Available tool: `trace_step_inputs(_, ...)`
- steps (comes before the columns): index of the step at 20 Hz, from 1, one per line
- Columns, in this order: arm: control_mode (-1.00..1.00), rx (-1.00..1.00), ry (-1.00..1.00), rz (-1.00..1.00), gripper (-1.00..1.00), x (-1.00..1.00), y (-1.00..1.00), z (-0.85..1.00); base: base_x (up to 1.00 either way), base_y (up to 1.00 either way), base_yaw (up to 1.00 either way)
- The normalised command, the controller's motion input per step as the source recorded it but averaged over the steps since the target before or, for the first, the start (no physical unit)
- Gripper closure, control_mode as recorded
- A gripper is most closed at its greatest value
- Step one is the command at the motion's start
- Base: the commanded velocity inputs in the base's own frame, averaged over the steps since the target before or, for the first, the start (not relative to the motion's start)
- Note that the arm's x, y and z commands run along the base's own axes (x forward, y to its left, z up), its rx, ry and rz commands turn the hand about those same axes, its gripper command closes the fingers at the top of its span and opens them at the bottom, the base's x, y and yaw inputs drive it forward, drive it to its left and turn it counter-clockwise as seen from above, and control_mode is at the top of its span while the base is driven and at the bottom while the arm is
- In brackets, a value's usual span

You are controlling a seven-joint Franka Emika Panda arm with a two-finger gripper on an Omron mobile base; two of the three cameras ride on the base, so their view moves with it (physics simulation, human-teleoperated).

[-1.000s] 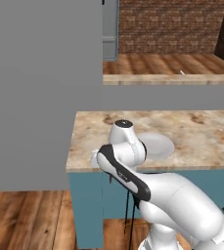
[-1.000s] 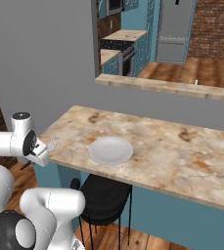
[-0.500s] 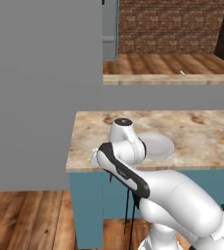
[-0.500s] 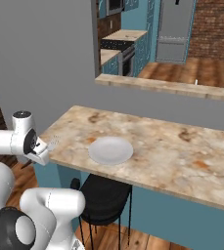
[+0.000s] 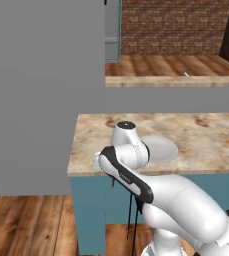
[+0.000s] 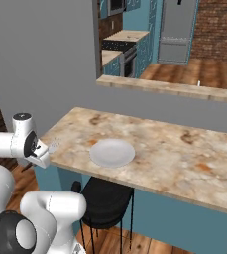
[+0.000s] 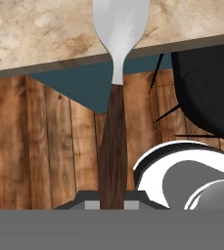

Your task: Take the fork and place it on the left side of the plate. Then take the spoon and place it on the right side of the plate. Make sure they're directly next to the plate.

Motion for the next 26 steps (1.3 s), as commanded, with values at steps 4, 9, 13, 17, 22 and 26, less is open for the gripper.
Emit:
trace_step_inputs(4, -1.0, 0.0, 0.0, 0.0, 1.0, 0.0, 0.0, 0.0, 0.0, 0.0, 0.0)
trace_step_inputs(9, -1.0, 0.0, 0.0, 0.0, 1.0, 0.0, 0.0, 0.0, 0.0, 0.0, 0.0)
trace_step_inputs(13, -1.0, -0.02, 0.0, 0.0, 1.0, 0.17, 0.0, -0.03, 0.0, 0.0, 0.0)
trace_step_inputs(17, -1.0, 0.0, 0.02, 0.0, 1.0, 0.56, -0.22, 0.01, 0.0, 0.0, 0.0)
trace_step_inputs(22, -1.0, 0.0, 0.04, 0.0, 1.0, 0.47, -0.45, 0.01, 0.0, 0.0, 0.0)
trace_step_inputs(26, -1.0, 0.0, 0.06, 0.0, 1.0, 0.44, -0.24, 0.0, 0.0, 0.0, 0.0)
